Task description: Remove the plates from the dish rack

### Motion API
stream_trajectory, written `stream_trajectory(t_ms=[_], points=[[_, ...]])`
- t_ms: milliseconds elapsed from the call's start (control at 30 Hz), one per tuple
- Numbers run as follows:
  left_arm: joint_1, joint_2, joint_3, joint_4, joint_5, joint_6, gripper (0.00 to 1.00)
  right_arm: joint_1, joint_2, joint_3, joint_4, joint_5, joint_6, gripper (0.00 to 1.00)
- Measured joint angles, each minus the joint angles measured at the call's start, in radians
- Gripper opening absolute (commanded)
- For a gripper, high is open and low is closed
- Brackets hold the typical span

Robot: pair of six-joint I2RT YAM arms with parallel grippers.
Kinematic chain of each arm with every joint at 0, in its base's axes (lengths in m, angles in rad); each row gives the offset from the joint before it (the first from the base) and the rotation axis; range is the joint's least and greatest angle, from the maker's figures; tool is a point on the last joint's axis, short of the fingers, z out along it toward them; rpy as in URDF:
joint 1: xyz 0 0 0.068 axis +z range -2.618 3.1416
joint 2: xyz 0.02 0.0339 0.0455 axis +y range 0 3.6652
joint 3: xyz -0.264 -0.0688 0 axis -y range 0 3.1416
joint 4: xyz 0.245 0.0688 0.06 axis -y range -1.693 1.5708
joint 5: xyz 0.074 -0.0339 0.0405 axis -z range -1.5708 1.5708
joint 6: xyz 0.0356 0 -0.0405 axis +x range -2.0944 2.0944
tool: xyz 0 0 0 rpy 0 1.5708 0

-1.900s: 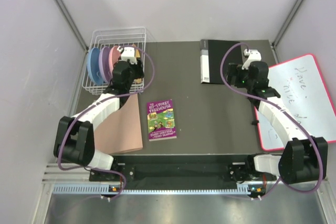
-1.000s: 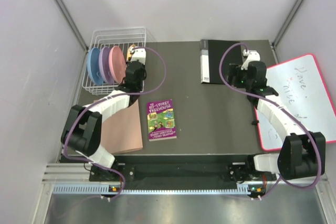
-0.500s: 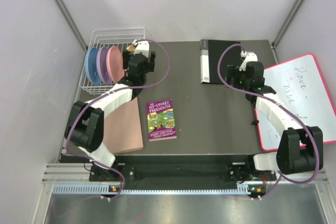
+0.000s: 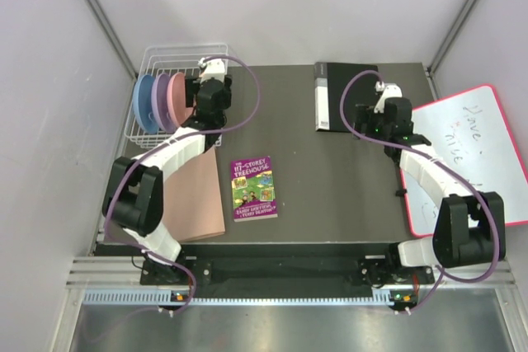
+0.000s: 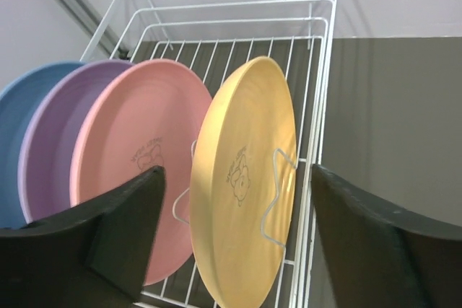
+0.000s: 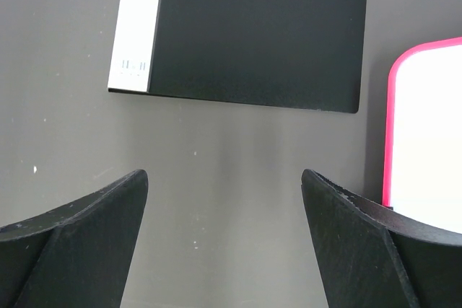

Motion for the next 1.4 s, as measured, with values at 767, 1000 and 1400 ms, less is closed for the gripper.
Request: stream_trajectory(t_ms=[767,1000,1400], points=[[0.037,0.079,-0.005,-0.035,-0.077,-0.069,0.0,-0.008,0.024,0.0,0.0,-0.023,-0.006,0.86],[0.011,0.078,-0.015,0.005,-0.148,-0.015,0.0,-0.008,0.024,0.0,-0.001,-0.03,-0.005,0.86],[-0.111,0.118,-0.022,0.4,-0.471,0.396,0.0,-0.008,0.024,0.012,-0.01,-0.036,-0.005,0.87]])
